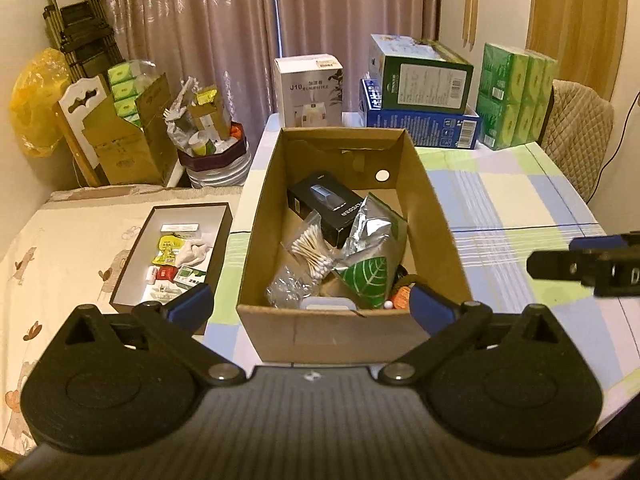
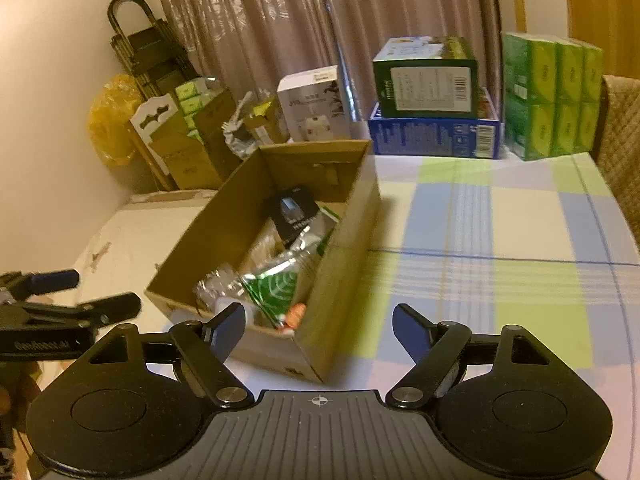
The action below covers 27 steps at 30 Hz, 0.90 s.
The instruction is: Organize objects
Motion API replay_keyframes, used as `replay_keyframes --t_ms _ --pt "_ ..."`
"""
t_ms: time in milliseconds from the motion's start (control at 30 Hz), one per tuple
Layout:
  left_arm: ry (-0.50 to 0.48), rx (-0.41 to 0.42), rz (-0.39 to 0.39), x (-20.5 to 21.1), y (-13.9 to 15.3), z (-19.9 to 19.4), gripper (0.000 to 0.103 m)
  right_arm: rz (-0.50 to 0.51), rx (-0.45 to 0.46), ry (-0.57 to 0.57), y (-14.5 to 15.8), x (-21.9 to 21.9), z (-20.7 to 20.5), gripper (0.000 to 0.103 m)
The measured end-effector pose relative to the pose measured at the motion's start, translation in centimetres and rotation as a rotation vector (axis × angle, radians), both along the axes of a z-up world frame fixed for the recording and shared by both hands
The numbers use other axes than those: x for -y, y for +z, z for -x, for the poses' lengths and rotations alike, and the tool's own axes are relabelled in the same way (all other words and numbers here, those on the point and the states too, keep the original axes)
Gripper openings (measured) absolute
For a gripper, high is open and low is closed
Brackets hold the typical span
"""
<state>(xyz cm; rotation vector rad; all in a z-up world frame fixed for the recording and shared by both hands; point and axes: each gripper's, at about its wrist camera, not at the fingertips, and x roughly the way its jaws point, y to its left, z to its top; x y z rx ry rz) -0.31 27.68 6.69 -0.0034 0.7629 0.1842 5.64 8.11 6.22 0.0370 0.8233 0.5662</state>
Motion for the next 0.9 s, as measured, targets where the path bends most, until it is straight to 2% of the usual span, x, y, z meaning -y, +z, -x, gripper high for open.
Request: replay_keyframes --t_ms 233,367,467,900 --pt "0.006 0.0 0.02 1.8 0.9 2.4 0.102 0.021 -0.001 -0.033 0.3 1.5 2.7 0.079" --pt "0.026 -0.009 0.088 2.1 0.7 3.5 0.102 0.036 -0.012 -0.024 0.0 1.8 3.8 0.079" --pt "0.037 -0.001 0.109 2.3 0.6 4.4 0.102 0.042 -0.024 -0.025 -0.5 2.0 4.1 0.079" --pt "0.046 -0.001 0.095 3.7 0.2 6.3 0.102 0.048 -0.022 -0.015 -0.7 2.0 4.8 0.079"
